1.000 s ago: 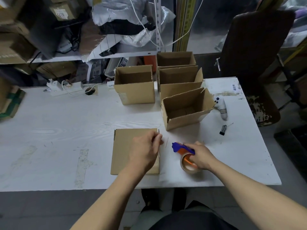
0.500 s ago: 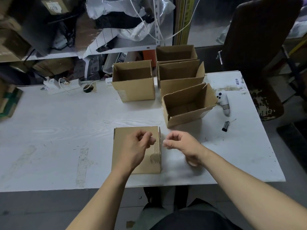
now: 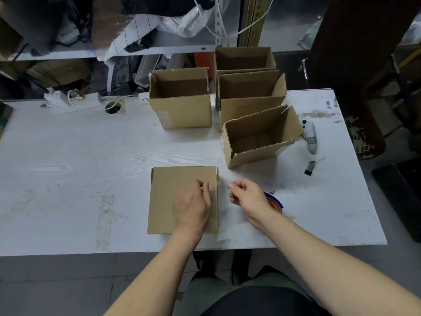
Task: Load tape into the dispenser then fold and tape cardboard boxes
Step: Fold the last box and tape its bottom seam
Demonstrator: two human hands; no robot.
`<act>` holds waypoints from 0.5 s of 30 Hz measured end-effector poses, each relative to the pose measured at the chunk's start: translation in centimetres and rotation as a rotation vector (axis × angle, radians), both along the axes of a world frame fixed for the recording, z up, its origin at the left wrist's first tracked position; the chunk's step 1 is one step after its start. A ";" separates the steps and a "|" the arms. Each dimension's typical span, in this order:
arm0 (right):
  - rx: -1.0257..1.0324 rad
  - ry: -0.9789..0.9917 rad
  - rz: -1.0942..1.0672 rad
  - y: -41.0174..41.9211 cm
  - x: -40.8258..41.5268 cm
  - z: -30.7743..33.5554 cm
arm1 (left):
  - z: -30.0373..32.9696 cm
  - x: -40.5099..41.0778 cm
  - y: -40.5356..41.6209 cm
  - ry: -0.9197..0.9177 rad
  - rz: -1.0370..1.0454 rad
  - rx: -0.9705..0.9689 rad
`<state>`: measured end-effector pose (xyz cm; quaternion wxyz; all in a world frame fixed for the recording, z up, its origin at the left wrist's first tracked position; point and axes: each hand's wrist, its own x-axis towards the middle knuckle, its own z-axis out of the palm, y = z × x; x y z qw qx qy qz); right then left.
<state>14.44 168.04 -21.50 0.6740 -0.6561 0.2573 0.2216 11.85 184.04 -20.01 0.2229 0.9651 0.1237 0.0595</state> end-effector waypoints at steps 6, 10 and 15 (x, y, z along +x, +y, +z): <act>0.044 0.001 -0.112 1.5 -0.4 -1.0 | -1.7 0.3 0.7 -0.010 -0.073 0.083; 0.088 0.026 -0.155 1.9 -0.1 -1.5 | -2.8 0.4 0.9 -0.039 -0.107 0.109; 0.089 0.028 -0.153 1.8 0.1 -1.3 | -3.2 0.6 0.8 -0.068 -0.138 0.147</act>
